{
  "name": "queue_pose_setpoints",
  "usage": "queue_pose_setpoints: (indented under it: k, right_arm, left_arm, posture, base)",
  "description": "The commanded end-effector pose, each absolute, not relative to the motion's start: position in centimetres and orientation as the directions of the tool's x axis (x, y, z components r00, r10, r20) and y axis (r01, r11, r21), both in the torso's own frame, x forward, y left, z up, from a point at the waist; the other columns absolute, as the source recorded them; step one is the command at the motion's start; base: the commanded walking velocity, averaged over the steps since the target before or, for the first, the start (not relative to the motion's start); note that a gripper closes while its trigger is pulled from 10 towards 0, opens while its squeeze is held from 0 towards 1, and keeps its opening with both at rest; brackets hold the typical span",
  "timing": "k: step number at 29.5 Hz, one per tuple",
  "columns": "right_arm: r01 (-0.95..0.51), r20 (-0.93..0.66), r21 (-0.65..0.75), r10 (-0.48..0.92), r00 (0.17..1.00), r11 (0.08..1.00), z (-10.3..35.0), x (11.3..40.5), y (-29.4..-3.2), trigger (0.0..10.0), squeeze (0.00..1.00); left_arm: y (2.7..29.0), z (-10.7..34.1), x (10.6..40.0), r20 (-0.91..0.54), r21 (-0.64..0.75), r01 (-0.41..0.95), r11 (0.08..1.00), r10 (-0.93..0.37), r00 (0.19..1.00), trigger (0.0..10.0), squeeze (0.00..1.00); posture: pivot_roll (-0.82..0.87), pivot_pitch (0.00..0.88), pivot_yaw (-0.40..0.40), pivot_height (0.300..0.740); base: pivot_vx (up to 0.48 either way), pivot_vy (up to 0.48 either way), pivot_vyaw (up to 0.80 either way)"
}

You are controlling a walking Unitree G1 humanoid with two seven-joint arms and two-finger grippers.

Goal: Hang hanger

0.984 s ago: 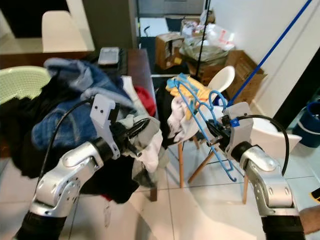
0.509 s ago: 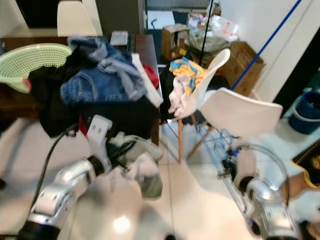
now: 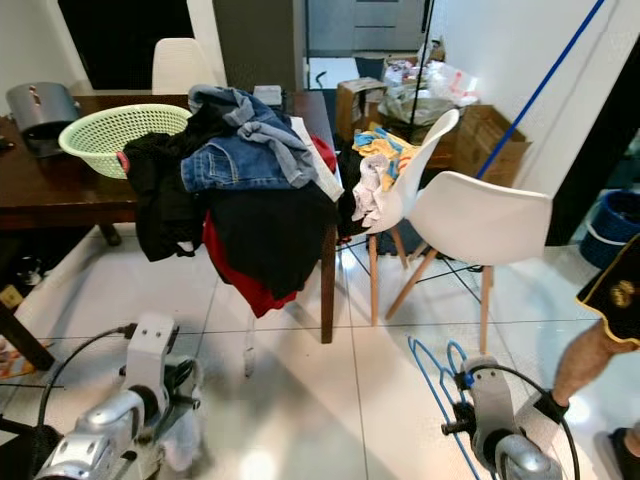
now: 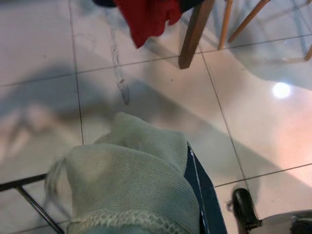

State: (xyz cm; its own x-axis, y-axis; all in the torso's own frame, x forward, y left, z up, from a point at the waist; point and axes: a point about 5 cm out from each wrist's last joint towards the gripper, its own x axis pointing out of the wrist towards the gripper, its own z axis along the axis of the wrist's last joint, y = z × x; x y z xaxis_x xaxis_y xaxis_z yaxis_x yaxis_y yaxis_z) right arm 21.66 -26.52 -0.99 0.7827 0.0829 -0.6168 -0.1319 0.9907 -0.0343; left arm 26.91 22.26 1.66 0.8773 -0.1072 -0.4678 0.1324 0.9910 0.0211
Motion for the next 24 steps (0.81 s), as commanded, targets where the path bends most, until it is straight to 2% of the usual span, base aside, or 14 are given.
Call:
queue_pose_setpoints:
  k: [1,4,9,12,18,24]
  right_arm:
    - [-0.104,-0.608,-0.012,0.075,0.791,0.994,-1.4,21.2,-26.7,10.0,0.0]
    - [-0.029,-0.58,0.114,0.09,0.81,0.993,-2.0,20.7,-26.5,10.0,0.0]
    - [0.036,-0.537,0.181,0.068,0.841,0.983,-1.8,20.7,-27.2,10.0,0.0]
    - [0.043,-0.535,0.192,0.067,0.842,0.981,-1.8,20.7,-27.3,10.0,0.0]
    - [0.041,-0.541,0.198,0.075,0.838,0.979,-2.0,21.2,-27.5,10.0,0.0]
    - [0.071,-0.563,0.195,0.052,0.825,0.978,-1.9,22.5,-27.9,10.0,0.0]
  left_arm:
    - [22.7,0.9,26.5,-0.479,0.031,0.103,0.994,-0.075,0.875,10.0,0.0]
    - [23.3,0.8,26.5,-0.437,-0.018,0.011,1.0,-0.018,0.899,10.0,0.0]
    - [23.6,0.5,26.6,-0.443,-0.03,-0.022,0.999,0.006,0.897,10.0,0.0]
    - [23.5,0.4,26.6,-0.444,-0.046,-0.025,0.999,0.002,0.896,10.0,0.0]
    - [22.9,-0.3,26.4,-0.44,-0.218,-0.061,0.974,-0.042,0.897,10.0,0.0]
    - [22.0,0.0,27.6,-0.43,-0.198,-0.032,0.98,-0.058,0.901,10.0,0.0]
  posture:
    - [0.04,0.096,-0.022,0.74]
    - [0.04,0.097,-0.022,0.74]
    - [0.04,0.095,-0.021,0.74]
    - [0.04,0.094,-0.023,0.74]
    - [0.04,0.074,-0.025,0.74]
    - [0.05,0.035,-0.031,0.74]
  base:
    - [0.0,0.0,0.0]
    - [0.0,0.0,0.0]
    - [0.0,0.0,0.0]
    - [0.0,0.0,0.0]
    - [0.0,0.0,0.0]
    - [0.0,0.0,0.0]
